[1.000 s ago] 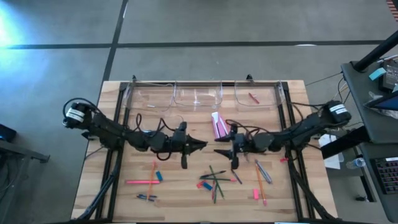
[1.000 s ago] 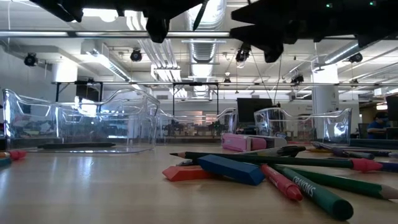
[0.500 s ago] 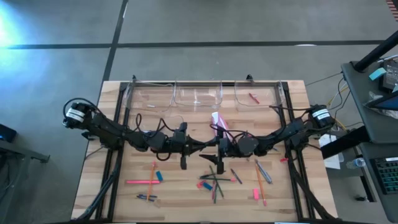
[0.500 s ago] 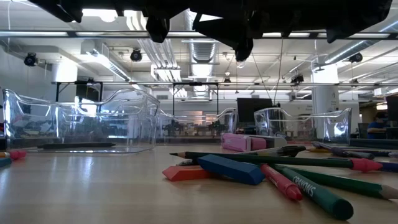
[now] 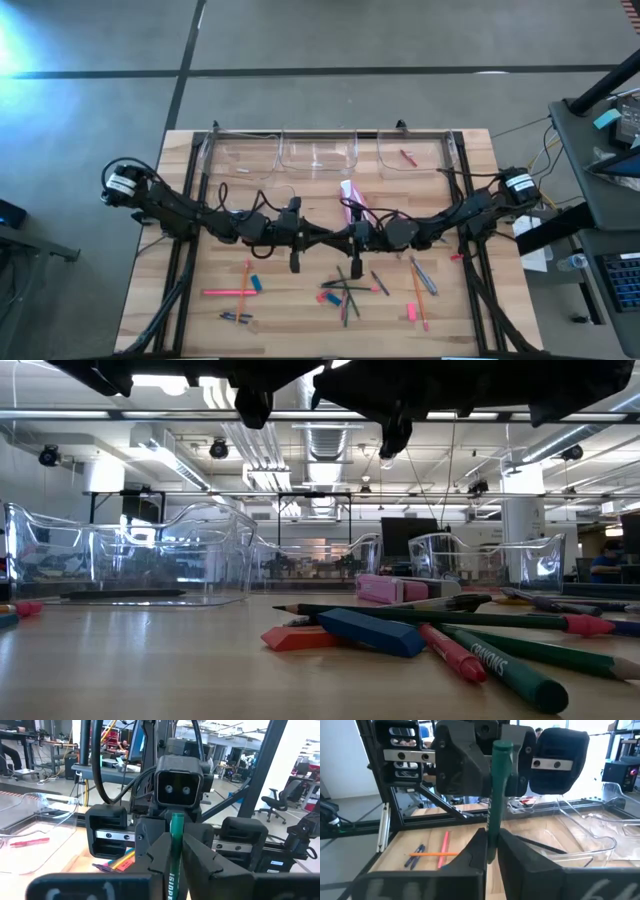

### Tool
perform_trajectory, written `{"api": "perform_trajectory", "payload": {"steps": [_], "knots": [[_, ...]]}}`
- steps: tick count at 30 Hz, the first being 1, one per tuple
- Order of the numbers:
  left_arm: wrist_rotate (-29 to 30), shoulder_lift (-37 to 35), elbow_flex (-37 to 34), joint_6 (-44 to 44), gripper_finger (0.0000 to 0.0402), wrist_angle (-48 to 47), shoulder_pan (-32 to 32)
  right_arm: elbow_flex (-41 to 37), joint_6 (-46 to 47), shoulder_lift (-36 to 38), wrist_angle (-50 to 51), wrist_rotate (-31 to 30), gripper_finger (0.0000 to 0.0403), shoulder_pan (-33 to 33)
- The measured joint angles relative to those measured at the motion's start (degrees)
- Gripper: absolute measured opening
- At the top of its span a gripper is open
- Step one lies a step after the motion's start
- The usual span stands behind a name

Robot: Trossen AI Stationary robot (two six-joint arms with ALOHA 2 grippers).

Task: Sort crayons/erasers/pens/pencils in bins
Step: Put the green crayon into the top right transparent bin

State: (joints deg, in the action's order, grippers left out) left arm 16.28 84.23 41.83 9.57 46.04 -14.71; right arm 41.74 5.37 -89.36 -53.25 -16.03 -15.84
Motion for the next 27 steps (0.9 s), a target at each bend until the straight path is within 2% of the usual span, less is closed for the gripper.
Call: {"api": "perform_trajectory", "payload": {"steps": [4,7,11,16,18,20,24,27], "knots": [[0.11,-0.02,0.14,0.06,0.0061,0.04,0.12,-0.15,0.02,0.23,1.08,-0.52,0.0017,0.08],[0.55,-1.98,-0.09,-2.58,0.0086,-1.39,0.14,-0.15,0.85,2.52,6.32,-1.86,0.0016,0.68],[2.47,-8.70,-0.07,-7.10,0.0118,-8.96,0.10,-0.70,1.10,8.63,17.70,-9.51,0.0015,1.33],[2.65,-17.11,-1.36,-4.03,0.0127,-20.38,-0.21,-5.07,-2.98,20.26,23.05,-21.14,0.0015,3.55],[2.65,-19.23,-2.76,-2.33,0.0127,-21.90,-0.66,-8.10,-2.41,25.87,26.10,-24.17,0.0014,7.41],[2.68,-20.54,-5.29,-1.18,0.0127,-21.21,-1.19,-10.94,1.40,31.49,30.14,-24.50,0.0014,13.10],[3.18,-21.13,-9.51,-0.97,0.0127,-15.42,-1.23,-15.84,9.00,39.55,39.29,-24.05,0.0014,27.75],[3.96,-20.32,-10.92,-1.14,0.0127,-11.61,-1.06,-18.22,11.61,41.69,44.10,-17.12,0.0013,39.47]]}}
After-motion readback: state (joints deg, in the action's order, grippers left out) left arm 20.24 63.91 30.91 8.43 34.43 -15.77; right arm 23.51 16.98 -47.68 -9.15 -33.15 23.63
